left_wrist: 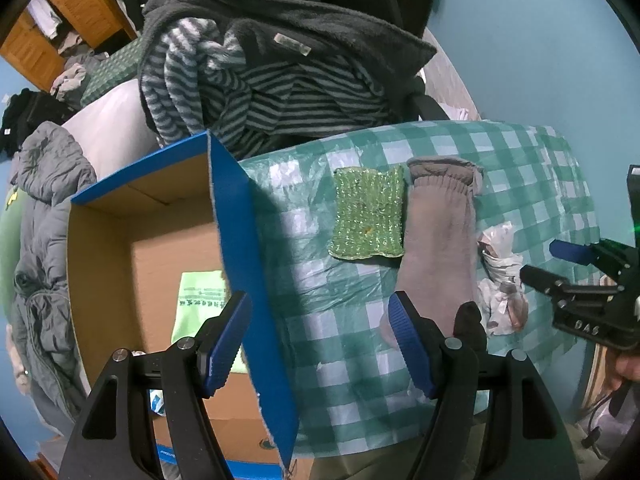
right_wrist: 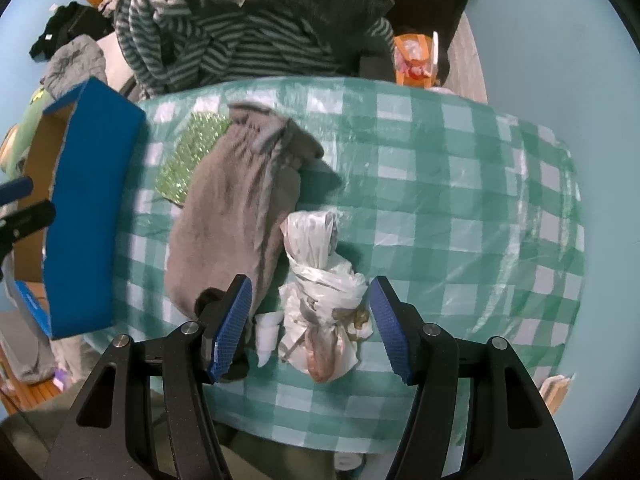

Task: Organize soft objects
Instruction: 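Grasp the white plastic bag bundle with the right gripper while the left approaches the green pad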

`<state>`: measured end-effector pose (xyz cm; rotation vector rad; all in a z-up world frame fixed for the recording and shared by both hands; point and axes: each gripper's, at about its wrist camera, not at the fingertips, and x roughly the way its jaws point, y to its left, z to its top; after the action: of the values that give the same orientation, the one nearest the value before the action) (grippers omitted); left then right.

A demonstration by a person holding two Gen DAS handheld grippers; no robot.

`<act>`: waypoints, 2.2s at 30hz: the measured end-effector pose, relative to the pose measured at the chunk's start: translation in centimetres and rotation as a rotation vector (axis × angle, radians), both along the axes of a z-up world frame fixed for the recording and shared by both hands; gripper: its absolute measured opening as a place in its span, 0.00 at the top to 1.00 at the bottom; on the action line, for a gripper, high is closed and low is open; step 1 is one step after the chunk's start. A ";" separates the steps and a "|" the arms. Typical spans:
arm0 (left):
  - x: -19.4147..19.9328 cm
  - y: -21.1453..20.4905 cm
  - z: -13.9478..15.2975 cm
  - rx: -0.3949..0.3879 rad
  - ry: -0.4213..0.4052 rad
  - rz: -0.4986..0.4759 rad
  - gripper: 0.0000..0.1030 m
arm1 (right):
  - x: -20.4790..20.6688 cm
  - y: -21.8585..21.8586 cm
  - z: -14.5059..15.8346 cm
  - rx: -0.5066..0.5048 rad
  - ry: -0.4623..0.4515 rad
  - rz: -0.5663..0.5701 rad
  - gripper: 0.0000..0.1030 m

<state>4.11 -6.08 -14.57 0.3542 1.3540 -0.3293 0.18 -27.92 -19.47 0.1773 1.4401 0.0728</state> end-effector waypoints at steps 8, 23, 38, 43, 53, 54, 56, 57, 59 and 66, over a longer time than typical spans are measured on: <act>0.4 -1.3 -1.7 0.024 0.023 -0.013 0.30 | 0.1 0.5 -3.2 -0.012 0.040 0.012 0.39; 2.3 -2.9 -4.6 0.020 0.077 0.003 0.25 | 0.2 0.6 -6.5 -0.054 0.074 0.012 0.39; 5.1 -4.1 -8.2 -0.009 0.138 0.049 0.23 | 0.4 -1.3 -6.2 0.001 0.044 -0.024 0.57; 5.7 -5.0 -9.6 -0.014 0.154 0.035 0.23 | 0.3 -2.6 -4.9 0.028 0.006 -0.041 0.57; 6.4 -6.2 -12.9 0.034 0.202 0.015 0.23 | 0.6 -3.6 -3.2 0.034 -0.028 -0.060 0.57; 6.5 -6.4 -13.3 0.042 0.207 0.017 0.23 | 0.8 -3.3 -3.3 0.035 -0.028 -0.062 0.57; 6.6 -6.4 -13.8 0.046 0.217 0.021 0.23 | 0.7 -3.4 -3.1 0.035 -0.029 -0.065 0.57; 6.6 -6.5 -14.1 0.047 0.222 0.024 0.23 | 0.7 -3.5 -3.0 0.033 -0.029 -0.066 0.57; 6.7 -6.3 -14.3 0.029 0.230 0.032 0.22 | 0.7 -3.5 -2.9 0.033 -0.028 -0.069 0.57; 6.3 -6.1 -14.0 0.000 0.192 0.022 0.33 | 0.6 -3.9 -2.4 0.034 -0.033 -0.078 0.57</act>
<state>10.43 -12.13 -28.56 0.3126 1.5449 -0.3518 0.83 -31.80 -21.85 0.2591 1.3986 0.0367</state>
